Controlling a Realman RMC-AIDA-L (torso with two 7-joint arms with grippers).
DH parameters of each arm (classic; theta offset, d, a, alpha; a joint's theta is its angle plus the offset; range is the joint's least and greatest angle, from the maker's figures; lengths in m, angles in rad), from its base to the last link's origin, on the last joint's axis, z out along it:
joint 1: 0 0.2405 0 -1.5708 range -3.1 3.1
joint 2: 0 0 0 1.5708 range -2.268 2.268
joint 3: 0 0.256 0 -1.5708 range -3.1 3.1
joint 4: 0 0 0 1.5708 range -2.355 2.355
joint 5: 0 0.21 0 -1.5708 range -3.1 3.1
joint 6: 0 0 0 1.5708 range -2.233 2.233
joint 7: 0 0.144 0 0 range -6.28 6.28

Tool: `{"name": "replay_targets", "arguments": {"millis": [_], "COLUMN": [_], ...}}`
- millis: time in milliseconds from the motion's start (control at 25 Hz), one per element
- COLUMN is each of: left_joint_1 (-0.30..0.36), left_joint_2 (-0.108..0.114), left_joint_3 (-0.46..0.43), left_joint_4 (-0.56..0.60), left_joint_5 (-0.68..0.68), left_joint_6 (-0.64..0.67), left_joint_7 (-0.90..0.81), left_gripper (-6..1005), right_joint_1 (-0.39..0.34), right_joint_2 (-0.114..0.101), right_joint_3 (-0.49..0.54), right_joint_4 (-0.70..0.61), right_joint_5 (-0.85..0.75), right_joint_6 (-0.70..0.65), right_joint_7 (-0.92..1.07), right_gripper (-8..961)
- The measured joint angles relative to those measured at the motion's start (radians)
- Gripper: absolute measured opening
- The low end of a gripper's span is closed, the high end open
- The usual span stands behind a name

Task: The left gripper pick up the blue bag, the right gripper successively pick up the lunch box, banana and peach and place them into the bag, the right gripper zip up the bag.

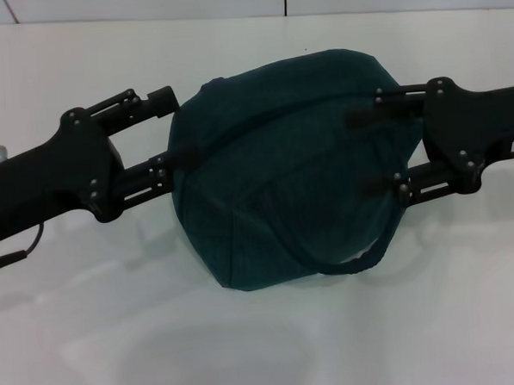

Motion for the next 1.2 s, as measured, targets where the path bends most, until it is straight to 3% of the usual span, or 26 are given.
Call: {"name": "replay_targets", "arguments": {"millis": [1200], "left_joint_1": [-0.004], "left_joint_2": [0.001], "left_joint_3": [0.004], "left_joint_4": [-0.003], "left_joint_5": [-0.001], "left_joint_6": [-0.001], "left_joint_7": [-0.005], "left_gripper": [685], "right_joint_1": [-0.021], "right_joint_2": [0.004], "right_joint_3": [0.000], "right_joint_4": [-0.002], "right_joint_5": [-0.001], "right_joint_6": [-0.011], "right_joint_7": [-0.003], "right_gripper": [807]}}
